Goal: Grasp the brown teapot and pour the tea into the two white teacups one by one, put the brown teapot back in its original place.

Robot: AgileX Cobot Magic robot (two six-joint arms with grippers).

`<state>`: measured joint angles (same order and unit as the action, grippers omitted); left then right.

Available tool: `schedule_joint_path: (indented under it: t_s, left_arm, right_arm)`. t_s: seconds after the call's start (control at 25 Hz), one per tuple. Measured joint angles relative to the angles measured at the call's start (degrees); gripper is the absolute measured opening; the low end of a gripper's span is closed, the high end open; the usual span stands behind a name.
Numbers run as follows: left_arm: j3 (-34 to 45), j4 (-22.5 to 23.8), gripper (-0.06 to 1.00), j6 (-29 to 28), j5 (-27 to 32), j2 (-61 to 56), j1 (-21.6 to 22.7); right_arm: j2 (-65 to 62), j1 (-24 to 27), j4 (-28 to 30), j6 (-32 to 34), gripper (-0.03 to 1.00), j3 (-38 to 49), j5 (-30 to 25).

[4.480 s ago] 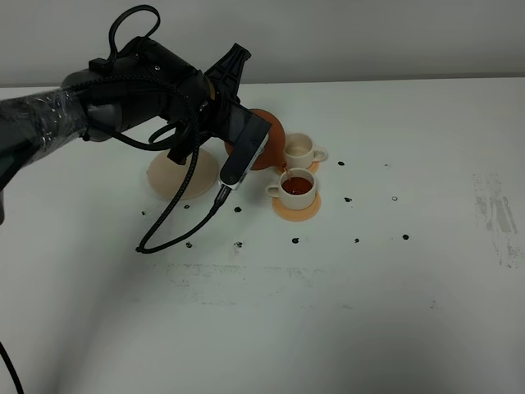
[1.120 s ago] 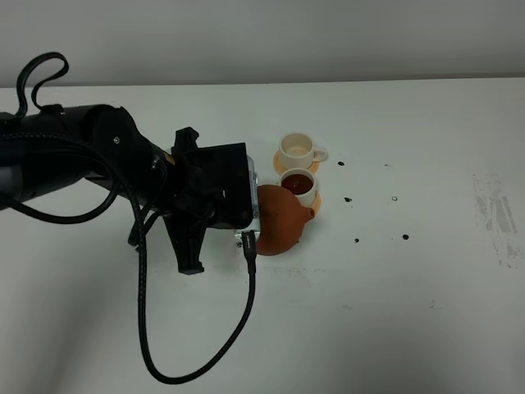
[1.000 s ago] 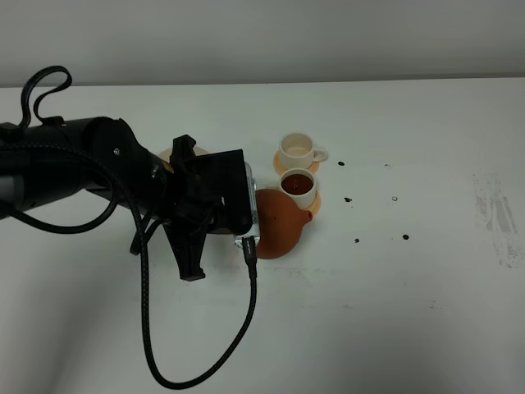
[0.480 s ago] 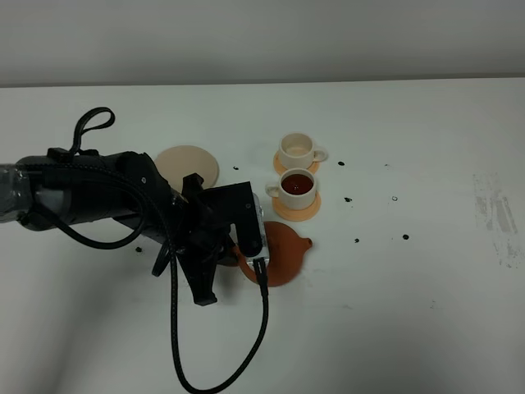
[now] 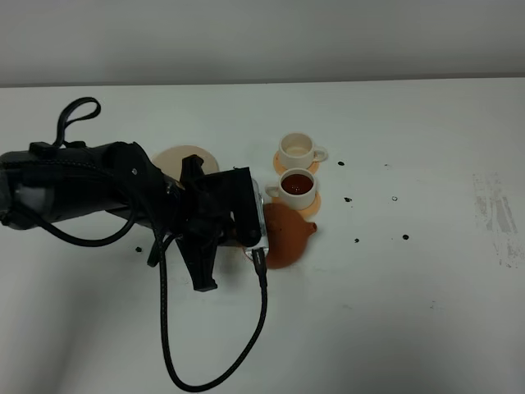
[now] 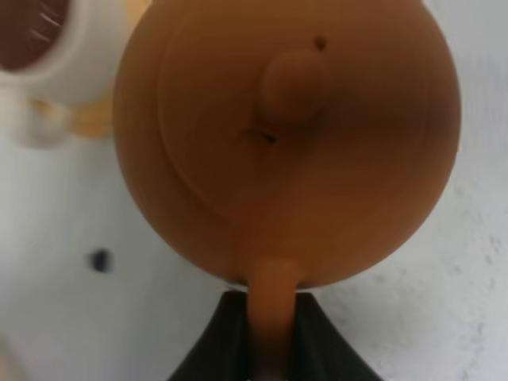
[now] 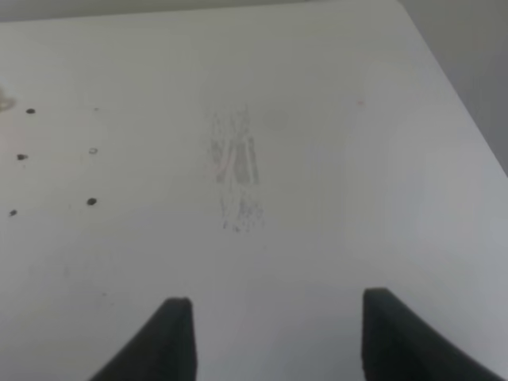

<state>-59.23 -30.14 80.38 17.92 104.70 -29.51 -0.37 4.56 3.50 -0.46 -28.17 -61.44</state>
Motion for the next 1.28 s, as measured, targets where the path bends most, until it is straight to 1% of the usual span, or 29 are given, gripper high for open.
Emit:
schedule_joint_path:
  t_s: [0.16,0.36,0.44,0.52,0.64,0.72,0.84,0.96,1.12,1.28]
  left_arm:
    - [-0.51,0.47,0.10,0.19,-0.83,-2.86,1.13]
    - [-4.46,4.13,0.10,0.14,0.93,-3.07,5.35]
    - [-7.10,6.07,0.10,-0.14,1.60,-2.93,6.86]
    - [-10.19,8.22,0.10,-1.73,2.57,-2.11,8.36]
    - [-15.81,11.52,0.10,-4.40,3.52,0.92,10.09]
    - [-19.21,13.38,0.10,-5.12,3.57,3.50,10.75]
    - [-24.07,14.86,0.10,-5.54,3.79,7.93,11.08]
    - [-28.19,14.98,0.10,-5.29,3.73,12.45,11.10]
    - [-31.36,15.09,0.10,-2.24,3.27,16.92,10.46]
    - [-32.06,15.87,0.10,1.01,1.52,19.02,9.14]
  right_arm:
    - [0.00,0.00,0.00,0.00,0.45,0.00,0.00]
    - [0.00,0.00,0.00,0.00,0.45,0.00,0.00]
    - [0.00,0.00,0.00,0.00,0.45,0.00,0.00]
    - [0.00,0.00,0.00,0.00,0.45,0.00,0.00]
    - [0.00,0.00,0.00,0.00,0.45,0.00,0.00]
    - [0.00,0.00,0.00,0.00,0.45,0.00,0.00]
    - [0.00,0.00,0.00,0.00,0.45,0.00,0.00]
    - [0.00,0.00,0.00,0.00,0.45,0.00,0.00]
    - [0.00,0.00,0.00,0.00,0.45,0.00,0.00]
    - [0.00,0.00,0.00,0.00,0.45,0.00,0.00]
